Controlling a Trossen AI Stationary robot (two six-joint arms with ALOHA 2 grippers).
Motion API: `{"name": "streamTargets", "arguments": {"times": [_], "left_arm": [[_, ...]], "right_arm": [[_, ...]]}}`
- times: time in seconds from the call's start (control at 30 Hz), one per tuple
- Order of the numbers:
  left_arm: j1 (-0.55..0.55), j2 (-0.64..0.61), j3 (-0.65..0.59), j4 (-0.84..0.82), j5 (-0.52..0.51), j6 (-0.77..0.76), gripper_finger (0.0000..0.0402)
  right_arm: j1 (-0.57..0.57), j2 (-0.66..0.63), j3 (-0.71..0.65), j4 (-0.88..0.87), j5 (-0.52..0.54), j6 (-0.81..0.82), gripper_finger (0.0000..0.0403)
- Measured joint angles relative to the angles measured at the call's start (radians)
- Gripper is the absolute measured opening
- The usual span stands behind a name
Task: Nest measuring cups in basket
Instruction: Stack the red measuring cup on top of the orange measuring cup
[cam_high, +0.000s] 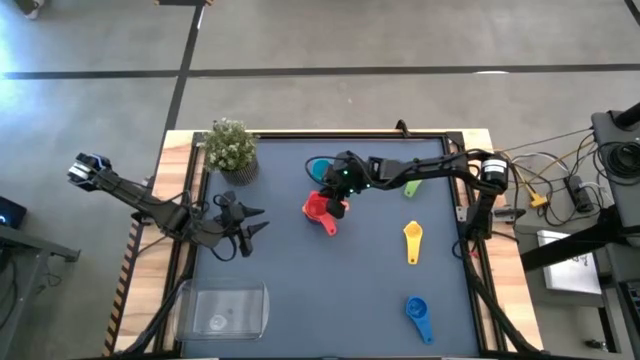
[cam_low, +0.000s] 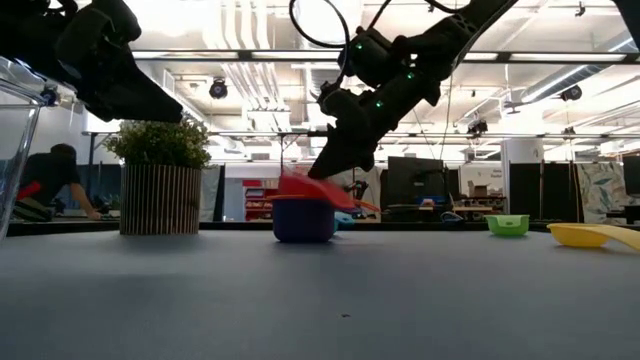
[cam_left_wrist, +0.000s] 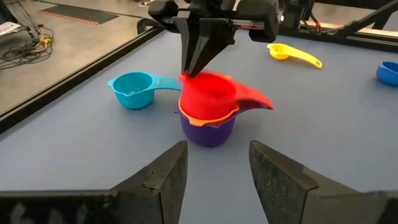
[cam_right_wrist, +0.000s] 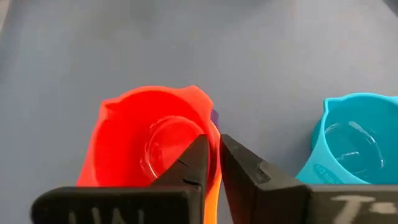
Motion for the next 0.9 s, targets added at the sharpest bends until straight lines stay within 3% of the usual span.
{"name": "streamTargets", "arguments": {"times": [0.43,0.57,0.9], "left_arm": [[0.0,0.003,0.0,0.017,0.0,-0.002,0.0154],[0.001,0.026,0.0,0.061,0.0,-0.002,0.0154],[0.003,0.175,0.0,0.257,0.0,0.112,0.0154]], "right_arm": [[0.0,-0.034,0.0,-0.07,0.004,-0.023,0.0128],[0.005,-0.08,-0.014,-0.141,0.056,-0.026,0.014],[0.007,-0.146,-0.137,-0.104,0.081,0.033,0.0149]]}}
